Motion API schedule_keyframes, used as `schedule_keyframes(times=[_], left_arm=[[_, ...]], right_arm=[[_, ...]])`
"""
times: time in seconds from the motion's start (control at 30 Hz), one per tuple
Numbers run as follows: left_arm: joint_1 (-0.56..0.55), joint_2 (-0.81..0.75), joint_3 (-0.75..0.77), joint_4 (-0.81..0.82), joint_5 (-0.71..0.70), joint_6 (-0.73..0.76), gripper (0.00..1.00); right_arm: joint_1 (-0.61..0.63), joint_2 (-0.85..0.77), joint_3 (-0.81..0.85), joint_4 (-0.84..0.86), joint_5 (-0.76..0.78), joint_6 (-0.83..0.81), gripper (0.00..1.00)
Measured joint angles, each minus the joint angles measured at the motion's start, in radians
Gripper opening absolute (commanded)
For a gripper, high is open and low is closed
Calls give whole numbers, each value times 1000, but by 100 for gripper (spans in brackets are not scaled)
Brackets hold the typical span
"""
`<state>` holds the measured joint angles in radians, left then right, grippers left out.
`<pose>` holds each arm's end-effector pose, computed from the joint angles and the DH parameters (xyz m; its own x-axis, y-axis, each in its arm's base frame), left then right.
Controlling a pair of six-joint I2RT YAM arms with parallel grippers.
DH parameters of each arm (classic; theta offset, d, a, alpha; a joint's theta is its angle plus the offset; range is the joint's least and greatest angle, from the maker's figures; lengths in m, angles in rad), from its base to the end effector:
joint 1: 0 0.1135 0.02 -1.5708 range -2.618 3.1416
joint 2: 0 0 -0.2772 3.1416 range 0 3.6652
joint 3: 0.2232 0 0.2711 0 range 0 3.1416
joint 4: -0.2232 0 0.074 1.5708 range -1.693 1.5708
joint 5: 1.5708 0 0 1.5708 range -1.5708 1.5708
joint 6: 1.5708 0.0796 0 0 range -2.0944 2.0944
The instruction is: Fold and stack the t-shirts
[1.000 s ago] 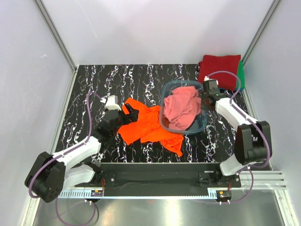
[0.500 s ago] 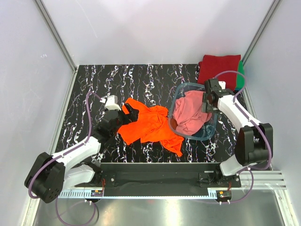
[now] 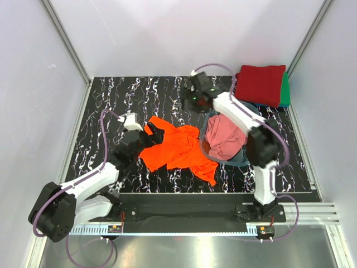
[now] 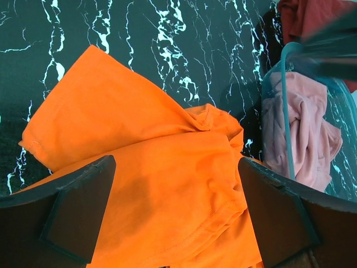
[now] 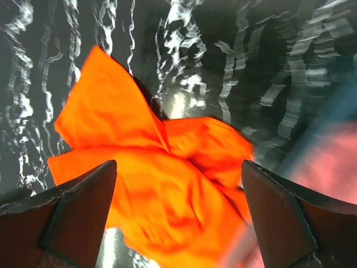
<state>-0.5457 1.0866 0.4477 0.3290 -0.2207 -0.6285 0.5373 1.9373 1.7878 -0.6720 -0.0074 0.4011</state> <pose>0.2513 -0.1322 0.2031 -0.4038 -0.4259 -0.8096 0.1123 0.8552 -0.5059 0.4244 0.2535 0.2798 -0.7806 -0.0106 -0.6250 -0.2296 0.9348 0.2709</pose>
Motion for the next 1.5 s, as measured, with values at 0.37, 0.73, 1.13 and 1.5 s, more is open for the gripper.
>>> schedule_keyframes(times=[0.37,0.73,1.13,1.5], left_arm=[[8,-5,0,0,0,-1,99],[14,-5,0,0,0,-2,99],[15,-19,1,-68,-23,-65,99],[-95,-243,-92,-544,-79,-387,92]], right_arm=[[-32,182,-187,100,-24,121,100],[-344,-327,-819,102,140,144,99],[-97,-340,-670,193,14,132,97],[69,-488,-941,272,13,294,100]])
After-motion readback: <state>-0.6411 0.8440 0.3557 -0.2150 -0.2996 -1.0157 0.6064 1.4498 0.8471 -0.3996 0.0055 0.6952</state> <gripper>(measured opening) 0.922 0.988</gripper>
